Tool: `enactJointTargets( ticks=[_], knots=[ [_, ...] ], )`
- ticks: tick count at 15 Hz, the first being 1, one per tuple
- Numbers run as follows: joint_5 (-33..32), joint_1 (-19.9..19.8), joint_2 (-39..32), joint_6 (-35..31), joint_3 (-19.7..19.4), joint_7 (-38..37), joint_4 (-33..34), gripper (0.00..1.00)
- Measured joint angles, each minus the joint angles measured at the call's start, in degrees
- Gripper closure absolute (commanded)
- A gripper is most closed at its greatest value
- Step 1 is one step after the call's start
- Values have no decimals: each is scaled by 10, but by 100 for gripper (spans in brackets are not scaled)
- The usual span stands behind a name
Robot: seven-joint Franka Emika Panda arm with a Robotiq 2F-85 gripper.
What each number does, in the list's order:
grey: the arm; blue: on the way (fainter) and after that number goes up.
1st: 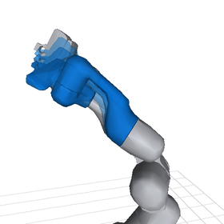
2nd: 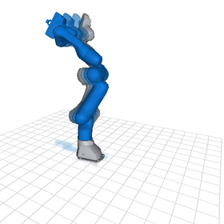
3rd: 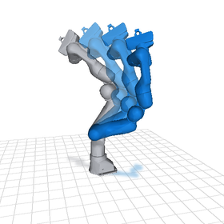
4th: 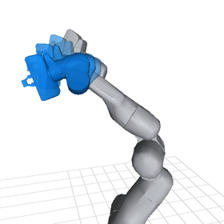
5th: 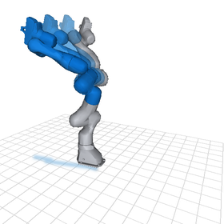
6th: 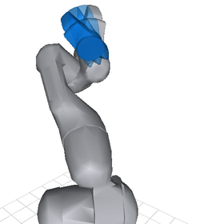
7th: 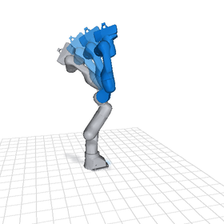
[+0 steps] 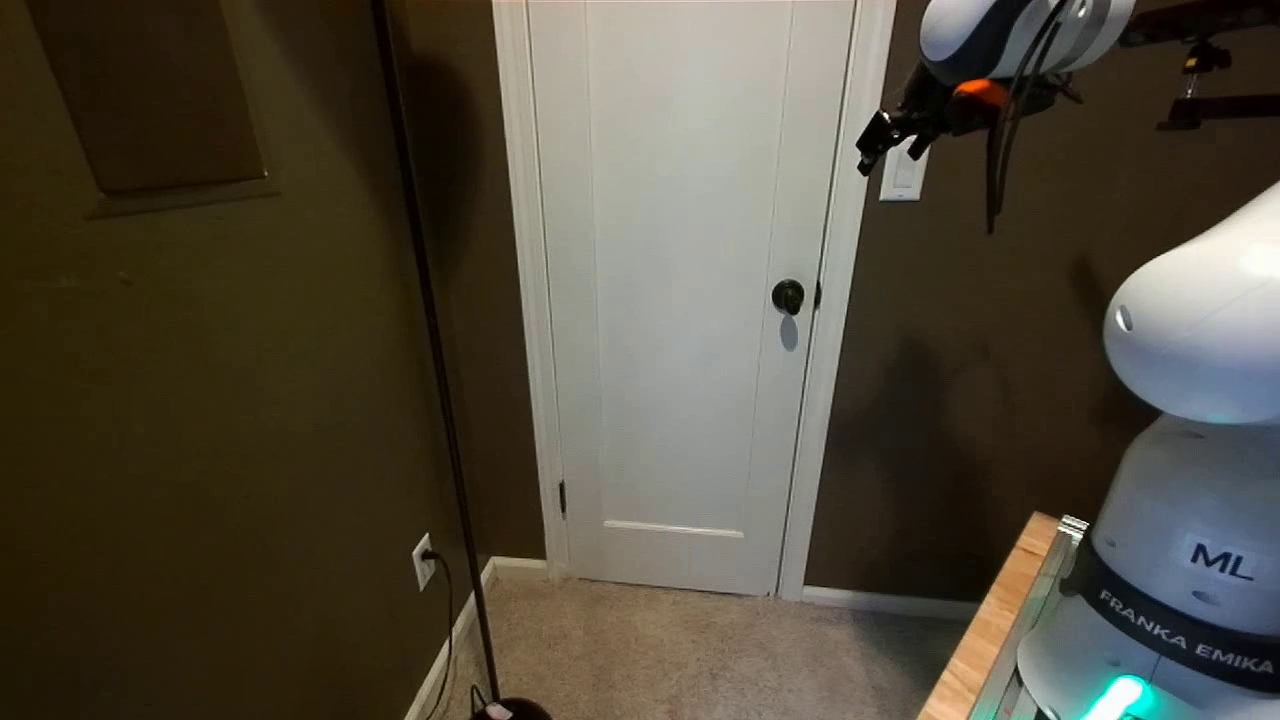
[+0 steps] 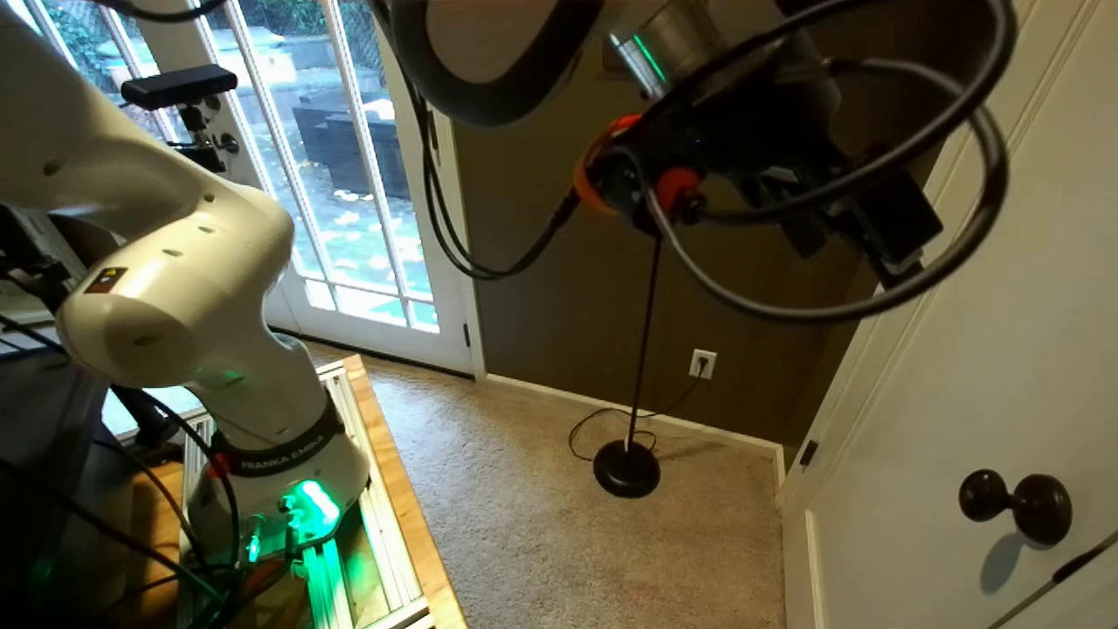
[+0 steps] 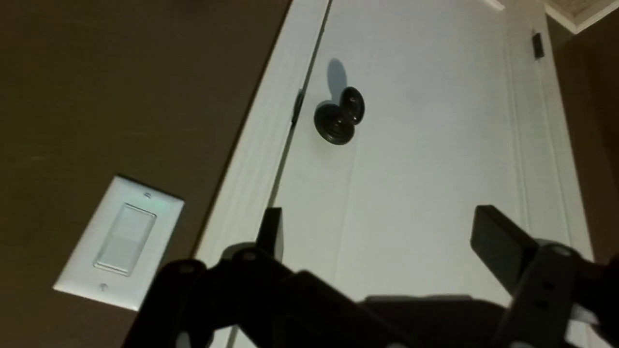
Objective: Switch off the light
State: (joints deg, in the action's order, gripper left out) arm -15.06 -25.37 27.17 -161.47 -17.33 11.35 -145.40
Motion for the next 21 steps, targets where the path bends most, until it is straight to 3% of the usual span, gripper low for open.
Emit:
enactJointTargets(
  ticks=[3,10,15,16,18,21],
  knots=[
    [-15,-53,-46,-10,42,-76,15,0],
    [-17,-50,-47,-10,40,-81,15,0],
    [-61,-134,-103,-34,111,-247,52,0],
    [-69,-154,-122,-37,130,-289,71,25],
    [-93,-186,-155,-38,160,-361,111,34],
    [-120,-207,-204,-38,181,-429,171,56]
  ],
)
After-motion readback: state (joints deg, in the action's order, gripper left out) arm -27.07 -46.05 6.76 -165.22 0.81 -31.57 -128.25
